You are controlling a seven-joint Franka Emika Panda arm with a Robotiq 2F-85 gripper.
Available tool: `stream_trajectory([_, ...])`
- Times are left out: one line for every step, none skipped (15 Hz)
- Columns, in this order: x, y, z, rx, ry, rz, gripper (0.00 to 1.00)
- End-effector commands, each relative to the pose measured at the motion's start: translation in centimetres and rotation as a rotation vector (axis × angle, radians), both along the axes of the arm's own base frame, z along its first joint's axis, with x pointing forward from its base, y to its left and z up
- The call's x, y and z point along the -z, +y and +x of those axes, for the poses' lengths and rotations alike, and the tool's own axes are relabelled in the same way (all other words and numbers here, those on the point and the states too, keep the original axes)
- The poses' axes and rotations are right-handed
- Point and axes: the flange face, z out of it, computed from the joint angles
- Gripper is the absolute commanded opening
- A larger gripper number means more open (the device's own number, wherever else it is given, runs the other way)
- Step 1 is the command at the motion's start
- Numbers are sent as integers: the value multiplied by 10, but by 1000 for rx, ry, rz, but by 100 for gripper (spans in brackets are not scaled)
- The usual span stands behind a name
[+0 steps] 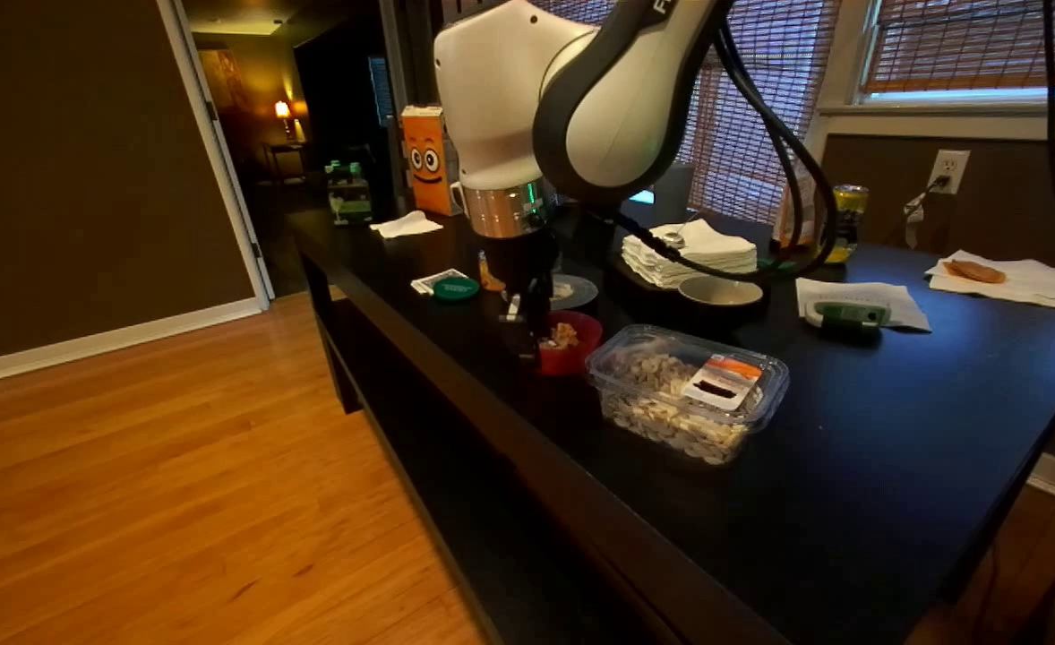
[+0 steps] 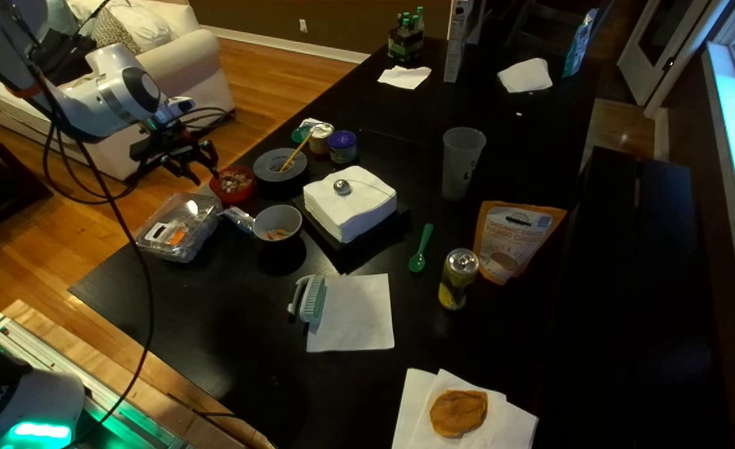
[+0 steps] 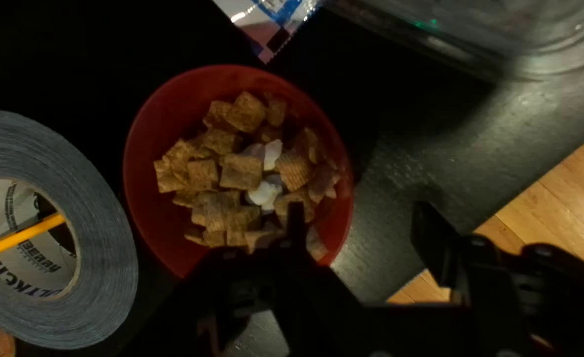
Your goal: Move the pink bowl to the left
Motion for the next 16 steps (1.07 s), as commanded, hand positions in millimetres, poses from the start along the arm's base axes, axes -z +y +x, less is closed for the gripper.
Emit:
stream_trajectory([-36,10,-6,50,-16,24,92])
stream_trajectory([-50,10,-10,71,-26,43,98])
stream_trajectory([-61,9,-14,91,-29,65,100])
stream_trajectory([-71,5,-22,98,-21,97,100])
stream_trajectory([-80,2,-30,111,-13,128,100])
stream_trajectory([-87,-4,-41,130,-9,146,100])
stream_trajectory([-93,-12,-52,158,-12,156,100])
stream_trajectory([-97,-24,-67,186,-9,162,100])
stream_trajectory([-101,-34,-79,207,-7,170,100])
stream_trajectory([-103,-45,-91,229,-10,171,100])
stream_trajectory([-107,-58,-103,257,-23,171,100])
stream_trajectory([-110,-71,-116,288,-35,170,100])
stream_trajectory([-114,-85,-129,331,-53,164,100])
stream_trajectory([-117,-98,-143,374,-61,165,100])
stream_trajectory([-121,-112,-155,444,-67,175,100])
stream_trajectory([-123,-124,-165,501,-57,180,100])
